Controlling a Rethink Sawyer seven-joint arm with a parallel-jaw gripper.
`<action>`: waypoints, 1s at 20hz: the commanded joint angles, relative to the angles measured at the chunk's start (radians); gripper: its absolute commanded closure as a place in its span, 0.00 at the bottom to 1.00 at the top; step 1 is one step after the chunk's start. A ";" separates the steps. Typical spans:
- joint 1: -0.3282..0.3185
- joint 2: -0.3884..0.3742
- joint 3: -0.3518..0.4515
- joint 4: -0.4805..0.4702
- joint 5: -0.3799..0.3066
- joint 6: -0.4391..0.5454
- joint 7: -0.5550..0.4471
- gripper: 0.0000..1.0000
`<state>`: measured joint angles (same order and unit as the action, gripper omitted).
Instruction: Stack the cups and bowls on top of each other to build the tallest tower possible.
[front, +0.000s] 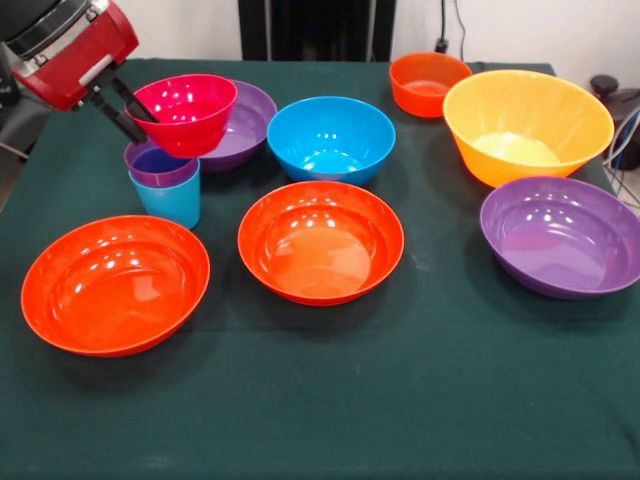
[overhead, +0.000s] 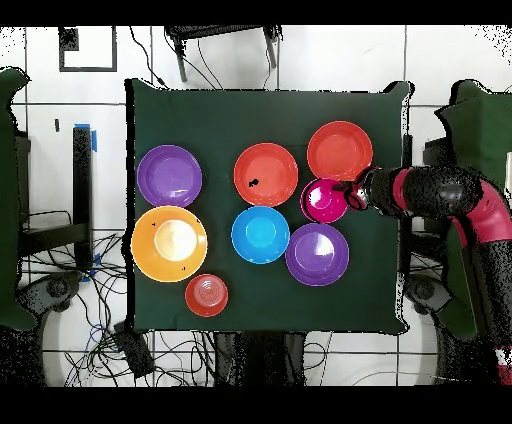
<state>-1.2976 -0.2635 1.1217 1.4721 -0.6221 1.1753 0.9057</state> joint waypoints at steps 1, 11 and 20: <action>0.020 0.029 -0.059 -0.070 -0.088 -0.025 -0.351 1.00; 0.035 0.034 -0.073 -0.112 -0.086 -0.003 -0.391 1.00; 0.044 0.035 -0.079 -0.128 -0.087 0.012 -0.401 1.00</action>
<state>-1.2976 -0.2629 1.1217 1.4110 -0.6365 1.1753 0.8380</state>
